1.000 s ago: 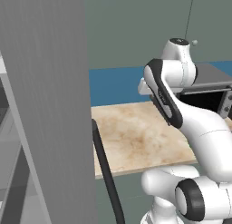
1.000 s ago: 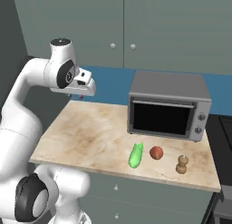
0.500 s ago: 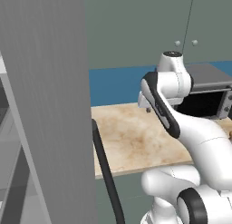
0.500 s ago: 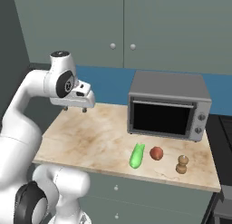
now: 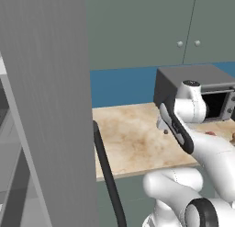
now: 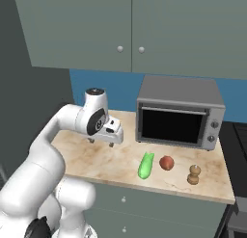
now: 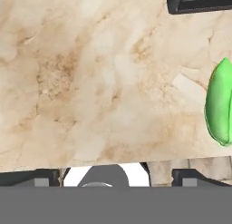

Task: Place the corn and onion inside the fridge drawer. Close the drawer after placing the vegetables.

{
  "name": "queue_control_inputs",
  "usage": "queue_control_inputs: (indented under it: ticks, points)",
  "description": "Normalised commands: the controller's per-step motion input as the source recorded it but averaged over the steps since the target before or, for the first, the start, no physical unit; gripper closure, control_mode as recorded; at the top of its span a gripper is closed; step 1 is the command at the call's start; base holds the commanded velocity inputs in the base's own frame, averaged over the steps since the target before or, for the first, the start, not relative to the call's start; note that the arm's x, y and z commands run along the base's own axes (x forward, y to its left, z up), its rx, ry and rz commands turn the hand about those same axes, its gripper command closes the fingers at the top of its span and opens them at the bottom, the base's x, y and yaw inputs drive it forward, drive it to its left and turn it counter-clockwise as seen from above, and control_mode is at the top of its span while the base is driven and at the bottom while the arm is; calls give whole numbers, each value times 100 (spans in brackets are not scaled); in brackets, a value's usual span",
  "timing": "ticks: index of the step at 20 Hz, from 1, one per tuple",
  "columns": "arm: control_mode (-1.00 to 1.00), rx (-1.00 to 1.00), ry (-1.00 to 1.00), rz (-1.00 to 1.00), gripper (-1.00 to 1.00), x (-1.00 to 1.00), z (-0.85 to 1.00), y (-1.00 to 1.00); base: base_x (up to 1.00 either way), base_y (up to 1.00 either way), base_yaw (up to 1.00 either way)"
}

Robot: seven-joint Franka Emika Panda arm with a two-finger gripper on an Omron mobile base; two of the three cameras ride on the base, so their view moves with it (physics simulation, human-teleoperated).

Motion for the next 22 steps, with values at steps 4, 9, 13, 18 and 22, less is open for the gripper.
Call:
queue_control_inputs:
  ticks: [4,9,13,18,22]
  points:
    - [-100,12,0,1,-100,45,-81,-100,0,0,0]
    - [-100,8,-1,4,-100,54,-28,-100,0,0,0]
    - [-100,0,-2,1,-100,14,-29,-69,0,0,0]
    - [-100,0,0,0,-100,0,4,-30,0,0,0]
    - [-100,0,0,0,-100,0,-17,-5,0,0,0]
